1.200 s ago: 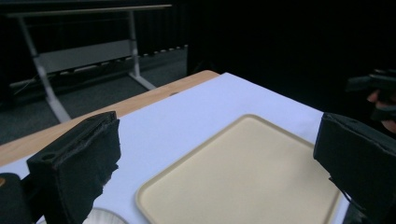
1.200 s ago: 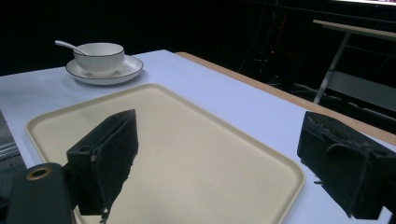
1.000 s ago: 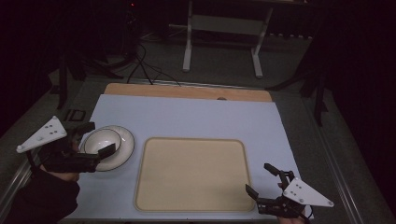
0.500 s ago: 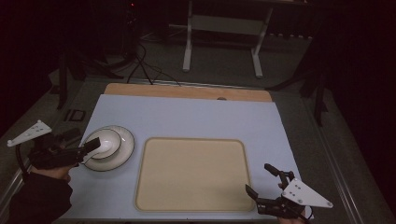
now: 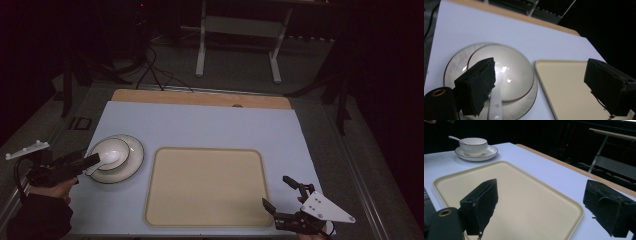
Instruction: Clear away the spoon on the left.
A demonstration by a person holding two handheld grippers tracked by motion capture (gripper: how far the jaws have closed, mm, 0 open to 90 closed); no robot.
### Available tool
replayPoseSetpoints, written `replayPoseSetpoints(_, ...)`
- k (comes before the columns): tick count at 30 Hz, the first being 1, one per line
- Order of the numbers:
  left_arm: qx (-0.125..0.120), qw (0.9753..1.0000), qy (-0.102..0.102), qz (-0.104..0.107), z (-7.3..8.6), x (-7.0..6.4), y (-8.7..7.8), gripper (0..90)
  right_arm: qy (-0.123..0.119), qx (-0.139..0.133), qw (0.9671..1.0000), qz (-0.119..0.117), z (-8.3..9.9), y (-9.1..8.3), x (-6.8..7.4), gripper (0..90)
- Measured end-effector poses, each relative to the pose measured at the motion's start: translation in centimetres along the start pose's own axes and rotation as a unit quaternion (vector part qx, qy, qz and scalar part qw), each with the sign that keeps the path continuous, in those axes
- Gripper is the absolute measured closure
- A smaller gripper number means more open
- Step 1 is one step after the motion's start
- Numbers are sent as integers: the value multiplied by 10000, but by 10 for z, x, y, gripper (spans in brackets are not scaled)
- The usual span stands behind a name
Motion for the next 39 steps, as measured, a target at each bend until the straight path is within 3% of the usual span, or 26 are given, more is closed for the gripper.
replayPoseSetpoints(3, 96, 9994, -324, -120, 7, 12, -1, 106, -4, 5, 10000, 6, 0, 0, 0, 127)
replayPoseSetpoints(4, 96, 9994, -324, -120, 7, 12, -1, 112, 0, 5, 10000, 6, 0, 0, 0, 127)
replayPoseSetpoints(5, 179, 9984, -507, -145, 11, 19, -1, 118, 4, 11, 10000, 3, 0, 0, 0, 127)
replayPoseSetpoints(6, 179, 9984, -507, -145, 11, 19, -1, 119, 4, 11, 10000, 3, 0, 0, 0, 127)
replayPoseSetpoints(7, 287, 9968, -723, -183, 16, 26, 0, 119, 10, 12, 10000, 4, 0, 0, 0, 127)
replayPoseSetpoints(12, 503, 9901, -1303, -154, 27, 40, 5, 152, 2, 38, 10000, 10, 1, 0, 1, 128)
replayPoseSetpoints(19, 704, 9826, -1720, 22, 38, 47, 12, 266, -14, 53, 10000, 5, 2, 1, 1, 128)
replayPoseSetpoints(26, 751, 9798, -1842, 196, 41, 49, 16, 464, 1, 62, 10000, -9, 2, 2, 1, 128)
replayPoseSetpoints(31, 800, 9759, -1997, 358, 41, 51, 20, 561, 2, 67, 10000, -11, 2, 2, 0, 129)
replayPoseSetpoints(39, 862, 9765, -1905, 515, 41, 52, 25, 684, 10, 89, 10000, -27, 3, 2, 0, 130)
Point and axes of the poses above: each handheld gripper's, and its own axes: y roughly forward along the jaws, z roughly out of its underside, x roughly to its left, the point moved 7 cm from there along y, roughly forward along the jaws, and after that the axes turned 10 degrees about x, right-handed, at the moved point
